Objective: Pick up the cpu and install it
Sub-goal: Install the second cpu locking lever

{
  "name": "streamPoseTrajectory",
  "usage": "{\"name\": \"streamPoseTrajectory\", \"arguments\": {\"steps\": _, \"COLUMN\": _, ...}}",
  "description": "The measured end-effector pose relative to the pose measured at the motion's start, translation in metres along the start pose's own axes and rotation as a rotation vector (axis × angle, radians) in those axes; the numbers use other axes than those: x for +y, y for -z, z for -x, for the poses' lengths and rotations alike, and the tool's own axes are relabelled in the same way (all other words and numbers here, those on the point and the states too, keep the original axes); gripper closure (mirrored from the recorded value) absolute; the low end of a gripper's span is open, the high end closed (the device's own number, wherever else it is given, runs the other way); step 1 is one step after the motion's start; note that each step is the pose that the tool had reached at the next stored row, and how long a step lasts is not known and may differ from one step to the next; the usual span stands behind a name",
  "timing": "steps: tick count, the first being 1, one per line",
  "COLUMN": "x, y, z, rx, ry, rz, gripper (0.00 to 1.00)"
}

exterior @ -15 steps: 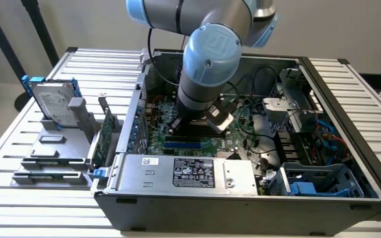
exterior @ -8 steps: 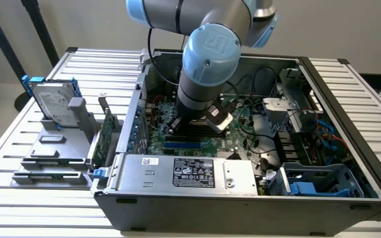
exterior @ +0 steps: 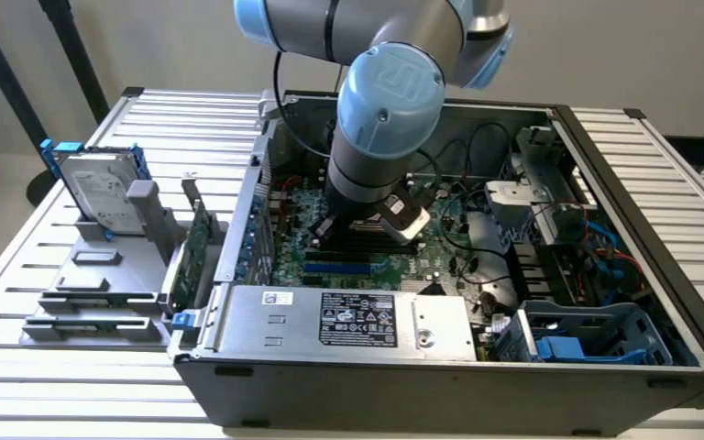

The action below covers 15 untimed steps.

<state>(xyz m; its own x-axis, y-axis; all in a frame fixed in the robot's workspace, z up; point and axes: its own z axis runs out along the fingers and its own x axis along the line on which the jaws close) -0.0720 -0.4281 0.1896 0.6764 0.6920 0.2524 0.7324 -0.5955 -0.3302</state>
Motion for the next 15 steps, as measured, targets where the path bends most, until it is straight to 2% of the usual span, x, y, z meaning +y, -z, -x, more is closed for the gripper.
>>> {"name": "streamPoseTrajectory", "arguments": {"steps": 15, "x": -0.0029, "y": -0.0063, "z": 0.0001, "rx": -0.0019, "ry": 0.0, "rz": 0.0017, "gripper": 0.89}}
